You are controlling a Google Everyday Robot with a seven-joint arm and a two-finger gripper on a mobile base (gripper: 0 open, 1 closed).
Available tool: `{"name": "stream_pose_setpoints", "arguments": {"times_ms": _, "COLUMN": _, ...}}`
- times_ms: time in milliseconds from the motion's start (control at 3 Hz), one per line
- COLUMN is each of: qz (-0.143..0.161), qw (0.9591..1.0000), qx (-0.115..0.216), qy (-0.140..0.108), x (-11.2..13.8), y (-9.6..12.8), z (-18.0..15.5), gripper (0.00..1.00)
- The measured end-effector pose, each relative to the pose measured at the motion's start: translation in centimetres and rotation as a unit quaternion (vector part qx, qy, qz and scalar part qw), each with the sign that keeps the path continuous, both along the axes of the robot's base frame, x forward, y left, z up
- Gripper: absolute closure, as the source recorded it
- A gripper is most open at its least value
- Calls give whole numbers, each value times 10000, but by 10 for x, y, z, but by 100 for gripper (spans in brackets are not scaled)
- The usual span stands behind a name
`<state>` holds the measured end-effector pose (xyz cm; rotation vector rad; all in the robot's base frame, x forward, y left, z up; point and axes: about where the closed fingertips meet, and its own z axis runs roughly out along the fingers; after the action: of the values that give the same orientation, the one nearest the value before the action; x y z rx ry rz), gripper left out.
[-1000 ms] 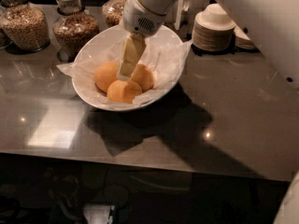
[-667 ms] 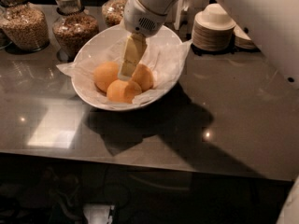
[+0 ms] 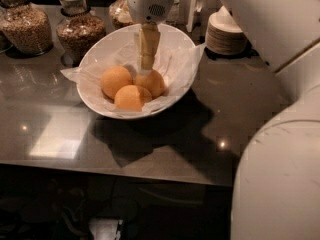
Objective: Pick orange from white bowl
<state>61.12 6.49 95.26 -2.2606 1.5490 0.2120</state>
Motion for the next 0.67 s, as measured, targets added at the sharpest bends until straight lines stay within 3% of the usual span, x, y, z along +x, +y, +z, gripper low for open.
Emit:
{"name": "stream_pose_setpoints", "arguments": {"times_ms": 333, "qz": 637, "qw": 9905, "qx": -1005, "qy": -691, "x": 19, "y": -9, "z": 12, "gripper": 0}}
{"name": "stream_pose_setpoints", "arguments": {"times_ms": 667, "qz": 737, "qw": 9845, "qx": -1235, "qy": -1004, "x": 35, "y": -11, "z": 11, "gripper": 0}}
